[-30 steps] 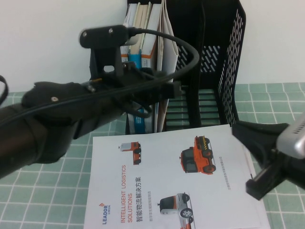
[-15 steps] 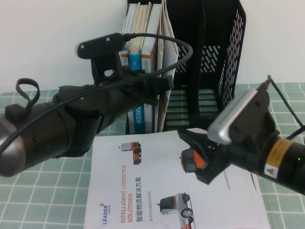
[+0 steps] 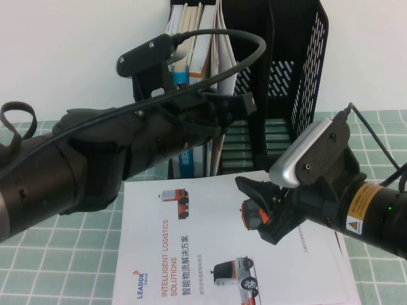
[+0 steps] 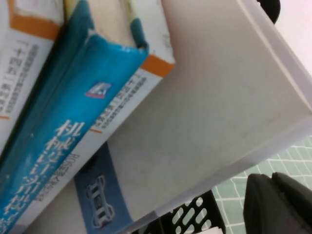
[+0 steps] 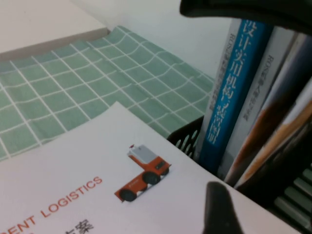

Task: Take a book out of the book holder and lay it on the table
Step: Hold the bookshelf, then pick up the right side book from the book shelf

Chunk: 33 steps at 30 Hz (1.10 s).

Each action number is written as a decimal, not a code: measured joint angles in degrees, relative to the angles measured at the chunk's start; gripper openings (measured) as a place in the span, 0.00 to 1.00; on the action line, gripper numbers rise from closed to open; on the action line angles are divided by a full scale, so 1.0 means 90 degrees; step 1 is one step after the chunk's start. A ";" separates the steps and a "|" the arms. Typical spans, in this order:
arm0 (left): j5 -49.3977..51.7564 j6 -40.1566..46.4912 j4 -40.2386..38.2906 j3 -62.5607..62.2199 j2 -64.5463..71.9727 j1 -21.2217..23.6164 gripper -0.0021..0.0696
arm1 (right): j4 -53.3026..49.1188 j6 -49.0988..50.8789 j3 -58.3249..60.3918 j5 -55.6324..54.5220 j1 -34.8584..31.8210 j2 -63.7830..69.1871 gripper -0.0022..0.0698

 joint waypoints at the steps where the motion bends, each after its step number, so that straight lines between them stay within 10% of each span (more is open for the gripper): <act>1: -0.0019 0.0000 0.0000 0.0000 0.0000 -0.0010 0.03 | 0.0032 0.0001 0.0000 0.0000 0.0000 0.0000 0.56; 33: -0.1263 0.1219 -0.0188 0.0000 0.0280 -0.0010 0.03 | 0.1665 -0.0708 -0.1637 -0.1858 0.0000 0.2415 0.51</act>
